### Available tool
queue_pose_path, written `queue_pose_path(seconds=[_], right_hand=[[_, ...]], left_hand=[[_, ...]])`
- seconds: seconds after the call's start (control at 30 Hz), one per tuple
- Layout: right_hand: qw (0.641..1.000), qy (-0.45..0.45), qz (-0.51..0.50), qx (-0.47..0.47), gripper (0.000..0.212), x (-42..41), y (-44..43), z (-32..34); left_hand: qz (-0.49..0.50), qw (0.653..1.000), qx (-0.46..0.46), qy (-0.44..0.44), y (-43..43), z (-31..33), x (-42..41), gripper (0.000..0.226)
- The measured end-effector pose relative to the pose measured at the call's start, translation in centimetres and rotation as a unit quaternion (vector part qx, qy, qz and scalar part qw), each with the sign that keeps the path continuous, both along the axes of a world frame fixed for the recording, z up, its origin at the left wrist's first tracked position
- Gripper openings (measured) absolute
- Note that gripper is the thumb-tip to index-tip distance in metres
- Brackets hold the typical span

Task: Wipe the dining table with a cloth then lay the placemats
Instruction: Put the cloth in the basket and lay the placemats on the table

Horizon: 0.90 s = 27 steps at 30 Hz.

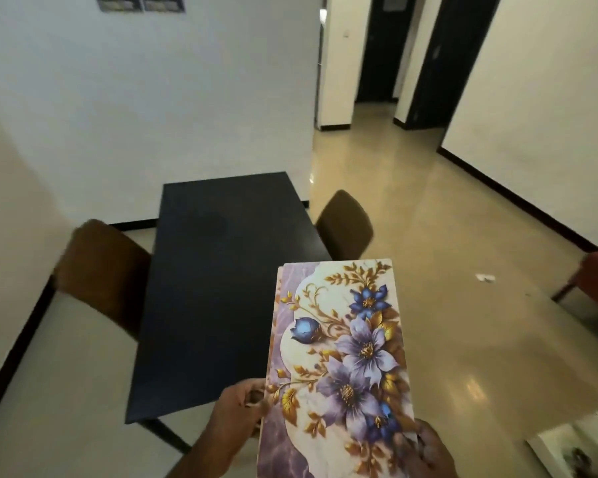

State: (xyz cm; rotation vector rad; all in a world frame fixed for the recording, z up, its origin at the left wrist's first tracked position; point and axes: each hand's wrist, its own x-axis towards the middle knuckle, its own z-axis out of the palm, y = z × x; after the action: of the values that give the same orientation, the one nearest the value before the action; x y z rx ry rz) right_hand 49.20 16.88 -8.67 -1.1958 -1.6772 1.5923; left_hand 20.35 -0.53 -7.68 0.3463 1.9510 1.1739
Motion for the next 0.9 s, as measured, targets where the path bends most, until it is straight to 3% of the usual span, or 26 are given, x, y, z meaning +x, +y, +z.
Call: queue_pose_path(seconds=[0.23, 0.37, 0.6, 0.9], right_hand=[[0.996, -0.017, 0.058, -0.063, 0.017, -15.2, -2.9, 1.8], [0.993, -0.060, 0.073, -0.075, 0.015, -21.7, -2.7, 2.4], [0.988, -0.114, 0.088, -0.052, 0.010, -29.9, 2.3, -0.2], [0.955, -0.198, 0.215, 0.049, 0.019, -41.8, 12.0, -5.4]], left_hand=[[0.088, 0.993, 0.003, 0.082, -6.7, 0.6, -10.6, 0.014], [0.136, 0.987, 0.005, 0.086, -7.7, 0.2, -14.8, 0.015], [0.191, 0.980, -0.003, 0.062, -4.5, -2.7, -20.8, 0.009], [0.324, 0.944, -0.037, 0.055, 2.6, -7.8, -27.7, 0.017]])
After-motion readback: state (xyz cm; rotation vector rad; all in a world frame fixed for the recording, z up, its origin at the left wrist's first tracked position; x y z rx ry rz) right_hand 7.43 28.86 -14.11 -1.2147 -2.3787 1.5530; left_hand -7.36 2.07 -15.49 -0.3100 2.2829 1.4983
